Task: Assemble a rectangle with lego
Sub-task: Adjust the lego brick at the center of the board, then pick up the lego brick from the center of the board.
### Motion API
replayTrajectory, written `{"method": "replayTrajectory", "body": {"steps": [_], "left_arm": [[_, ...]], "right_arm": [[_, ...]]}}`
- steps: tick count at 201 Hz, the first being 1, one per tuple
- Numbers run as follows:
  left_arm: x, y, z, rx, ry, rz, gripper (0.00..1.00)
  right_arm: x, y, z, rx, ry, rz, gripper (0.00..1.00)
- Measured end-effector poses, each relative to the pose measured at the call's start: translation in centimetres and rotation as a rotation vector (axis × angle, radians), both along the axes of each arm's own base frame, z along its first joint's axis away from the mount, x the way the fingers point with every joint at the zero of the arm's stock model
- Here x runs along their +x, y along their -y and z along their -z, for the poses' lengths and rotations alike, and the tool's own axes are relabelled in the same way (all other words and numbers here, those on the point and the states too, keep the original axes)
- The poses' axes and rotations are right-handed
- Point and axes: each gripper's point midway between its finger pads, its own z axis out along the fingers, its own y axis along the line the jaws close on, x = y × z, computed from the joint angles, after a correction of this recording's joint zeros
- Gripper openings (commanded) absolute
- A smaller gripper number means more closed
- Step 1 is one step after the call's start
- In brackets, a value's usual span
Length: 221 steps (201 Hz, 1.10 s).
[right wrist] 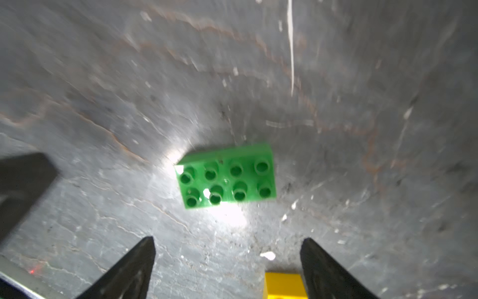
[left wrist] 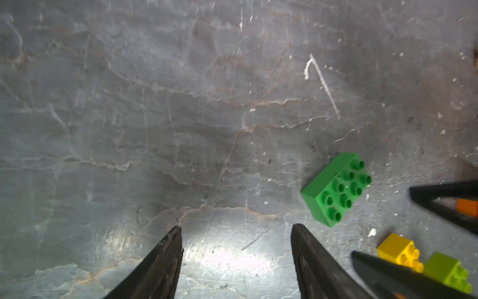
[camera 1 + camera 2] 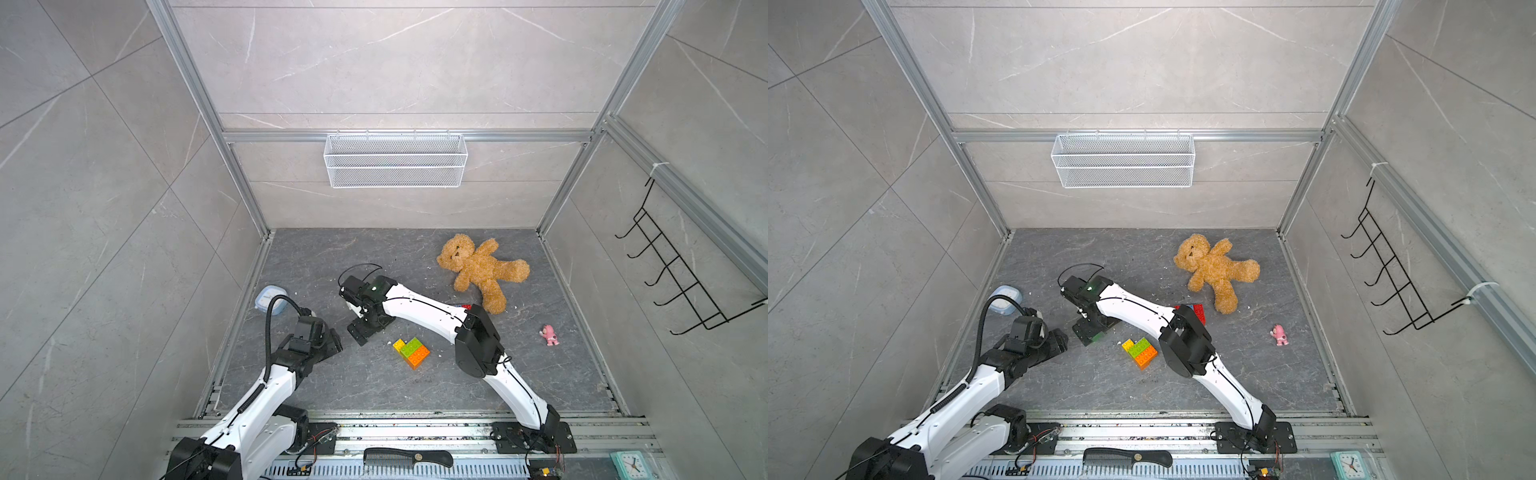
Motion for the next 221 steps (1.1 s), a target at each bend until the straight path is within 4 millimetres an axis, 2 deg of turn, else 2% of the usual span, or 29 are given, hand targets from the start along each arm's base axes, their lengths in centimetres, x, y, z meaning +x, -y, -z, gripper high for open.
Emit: {"method": "replayTrajectory", "body": {"steps": [21, 48, 85, 173, 221], "left_arm": [[-0.2, -0.1, 0.2, -0.001, -0.008, -0.009, 0.69], [-0.2, -0.1, 0.3, 0.002, -0.019, -0.017, 0.69], [-0.1, -0.1, 0.1, 0.000, -0.017, -0.019, 0.68], [-0.1, -0.1, 0.2, 0.000, -0.022, -0.020, 0.67], [-0.1, -0.1, 0.1, 0.001, -0.022, -0.020, 0.67]], "right_arm": [[0.8, -1.2, 0.0, 0.009, 0.019, -0.031, 0.90], [1.7, -2.1, 1.5, -0.012, 0.026, -0.060, 0.85], [1.3, -1.3, 3.7, -0.078, -0.004, -0.082, 0.78], [1.4, -0.9, 3.7, -0.097, 0.005, -0.086, 0.62], [1.5, -0.9, 3.7, -0.099, 0.009, -0.085, 0.50]]}}
